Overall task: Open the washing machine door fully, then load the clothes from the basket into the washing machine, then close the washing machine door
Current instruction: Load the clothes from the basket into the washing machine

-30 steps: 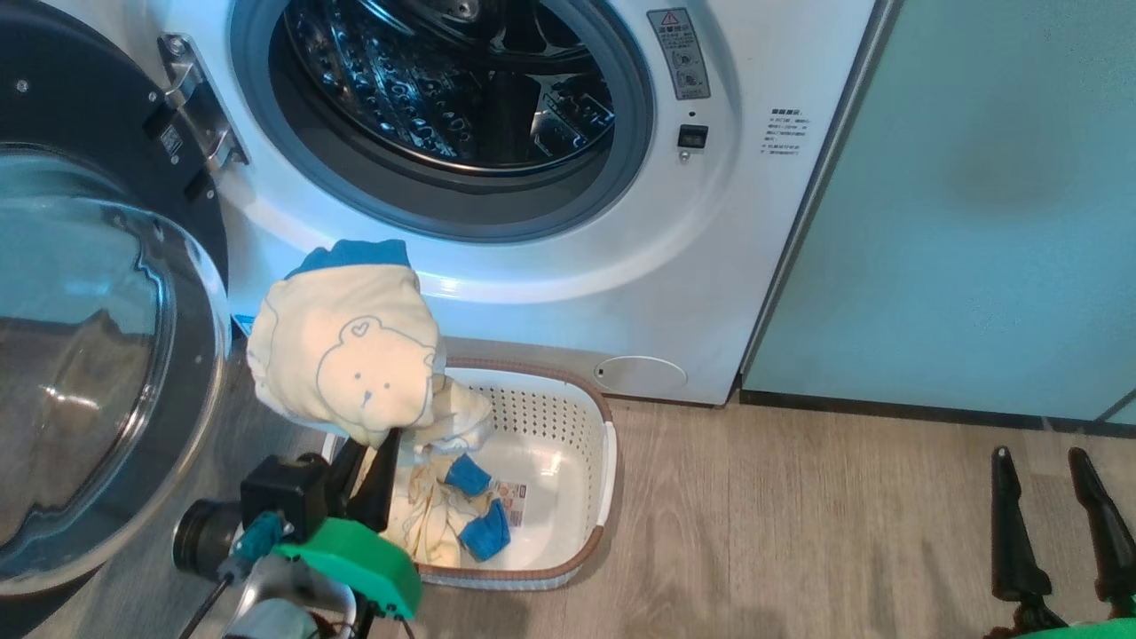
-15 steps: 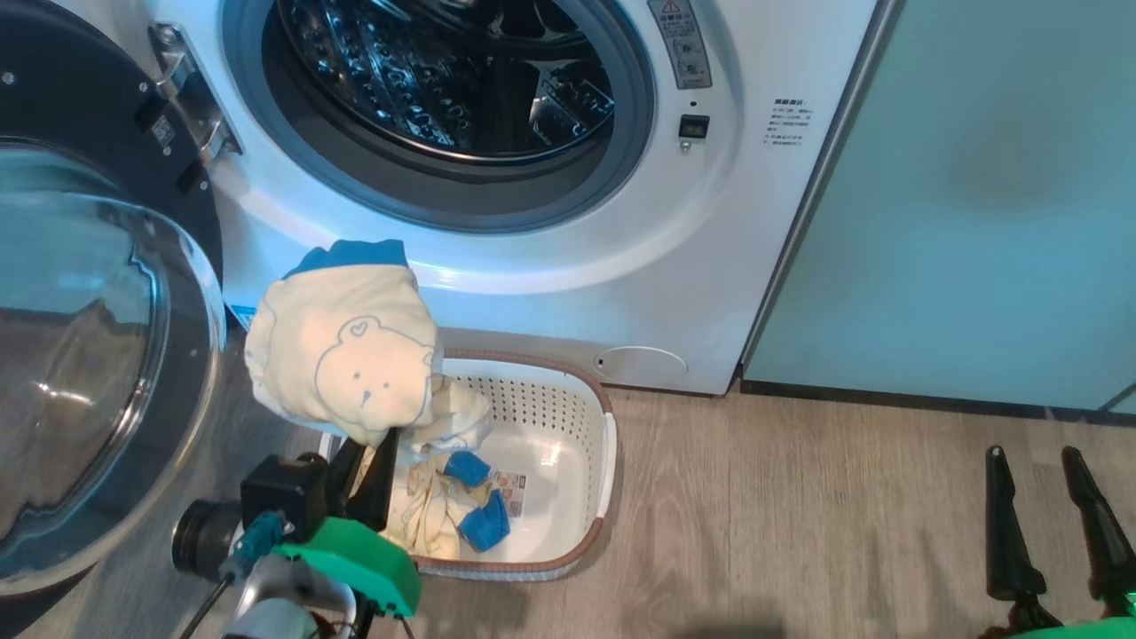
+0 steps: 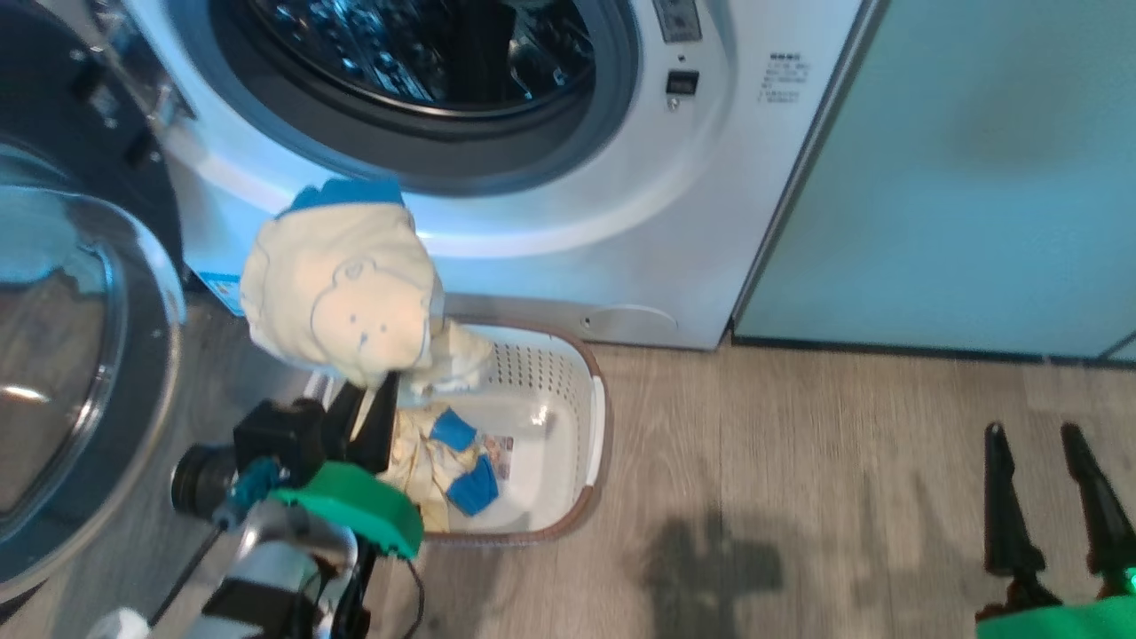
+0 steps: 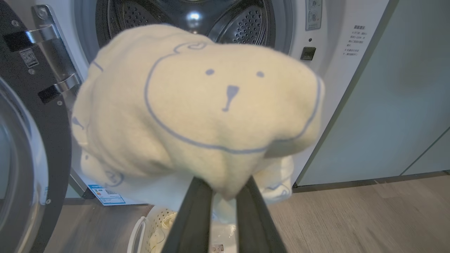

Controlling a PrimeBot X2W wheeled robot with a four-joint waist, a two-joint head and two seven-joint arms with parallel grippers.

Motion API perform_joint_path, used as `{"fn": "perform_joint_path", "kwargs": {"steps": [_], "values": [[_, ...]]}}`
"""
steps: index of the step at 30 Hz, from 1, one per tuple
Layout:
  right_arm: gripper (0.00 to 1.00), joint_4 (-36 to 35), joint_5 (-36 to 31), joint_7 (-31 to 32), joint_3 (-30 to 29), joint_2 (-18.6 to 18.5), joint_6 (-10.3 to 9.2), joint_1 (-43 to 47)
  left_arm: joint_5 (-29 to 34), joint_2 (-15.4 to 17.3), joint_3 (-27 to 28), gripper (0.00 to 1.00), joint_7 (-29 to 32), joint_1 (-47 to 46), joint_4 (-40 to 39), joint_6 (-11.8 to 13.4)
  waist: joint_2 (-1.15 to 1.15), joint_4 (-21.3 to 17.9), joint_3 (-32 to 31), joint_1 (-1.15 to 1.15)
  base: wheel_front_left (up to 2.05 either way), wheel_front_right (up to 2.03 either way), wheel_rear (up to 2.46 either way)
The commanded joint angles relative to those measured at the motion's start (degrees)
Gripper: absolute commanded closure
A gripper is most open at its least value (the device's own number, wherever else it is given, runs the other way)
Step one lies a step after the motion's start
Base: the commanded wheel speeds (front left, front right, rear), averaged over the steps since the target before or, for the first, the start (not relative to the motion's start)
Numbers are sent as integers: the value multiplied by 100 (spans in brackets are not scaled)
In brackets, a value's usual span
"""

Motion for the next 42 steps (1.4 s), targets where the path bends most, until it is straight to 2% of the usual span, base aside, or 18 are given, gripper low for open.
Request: {"fn": "perform_joint_path", "kwargs": {"steps": [1,8,15,22,29,32,42], "values": [[0,-231,46,-38,128,-71,-16,-280,-24,111,263,100,-35,-367,-161,-9,0,-98,177,0,0,0,0],[0,-318,151,-38,176,-71,-16,-581,-56,105,311,100,-69,-1136,201,-78,0,-369,861,0,0,0,0],[0,-335,291,-38,243,-71,-16,-915,-67,173,375,100,-76,-2183,926,-206,0,-637,1463,0,0,0,0],[0,-309,469,-38,332,-71,-16,-1139,-210,268,456,100,210,-3055,1433,-351,0,-864,1880,0,0,0,0],[0,-212,773,-38,433,-71,-16,-1360,-351,705,583,100,983,-4112,1880,-570,0,-1126,2273,0,0,0,0],[0,-150,925,-38,502,-71,-16,-1436,-437,1029,646,100,1583,-4651,2006,-701,0,-1249,2409,0,0,0,0],[0,-119,1111,-38,732,-71,-16,-1604,-656,1569,794,100,2674,-5730,2418,-849,0,-1606,2679,0,0,0,0]]}}
